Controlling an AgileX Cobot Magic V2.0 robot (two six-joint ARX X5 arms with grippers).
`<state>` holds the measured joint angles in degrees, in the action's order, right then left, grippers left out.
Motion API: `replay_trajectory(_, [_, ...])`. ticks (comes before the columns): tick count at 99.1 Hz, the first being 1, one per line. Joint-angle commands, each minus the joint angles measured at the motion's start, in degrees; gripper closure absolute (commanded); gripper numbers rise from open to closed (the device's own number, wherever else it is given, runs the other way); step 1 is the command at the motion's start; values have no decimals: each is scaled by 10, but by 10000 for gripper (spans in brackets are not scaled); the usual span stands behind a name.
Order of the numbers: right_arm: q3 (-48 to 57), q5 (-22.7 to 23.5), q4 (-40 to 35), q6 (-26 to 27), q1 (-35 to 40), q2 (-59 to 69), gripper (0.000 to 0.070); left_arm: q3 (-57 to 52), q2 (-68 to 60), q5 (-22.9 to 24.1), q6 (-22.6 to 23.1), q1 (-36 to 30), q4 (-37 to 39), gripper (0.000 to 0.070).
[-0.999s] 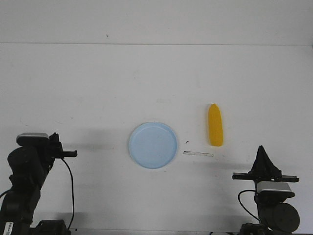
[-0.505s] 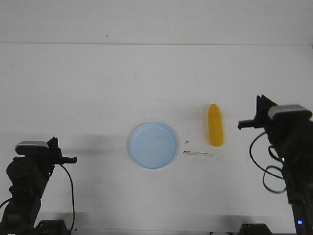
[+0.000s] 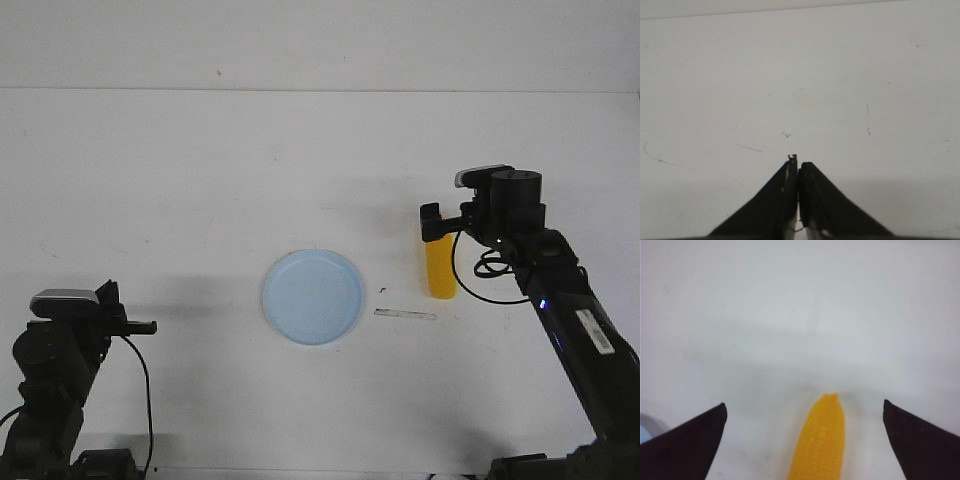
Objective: Place corn on plate with both arms
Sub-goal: 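Move the right gripper over the yellow corn cob, then close the right gripper on the corn and lift it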
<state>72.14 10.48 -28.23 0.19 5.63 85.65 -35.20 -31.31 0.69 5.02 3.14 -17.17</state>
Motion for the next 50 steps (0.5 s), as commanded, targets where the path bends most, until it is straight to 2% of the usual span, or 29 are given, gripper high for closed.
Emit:
replay_trajectory(1, [10,-7,-4,0,2,37,0,-7,-1,0,5,1,4,700])
replay_trajectory(14, [10,-34,-15,10,2,91,0,-7,-1,0,3,1,4,700])
replay_trajectory(50, [9,-30,-51,26,13,167,0,-7,0,0,3,1,3,700])
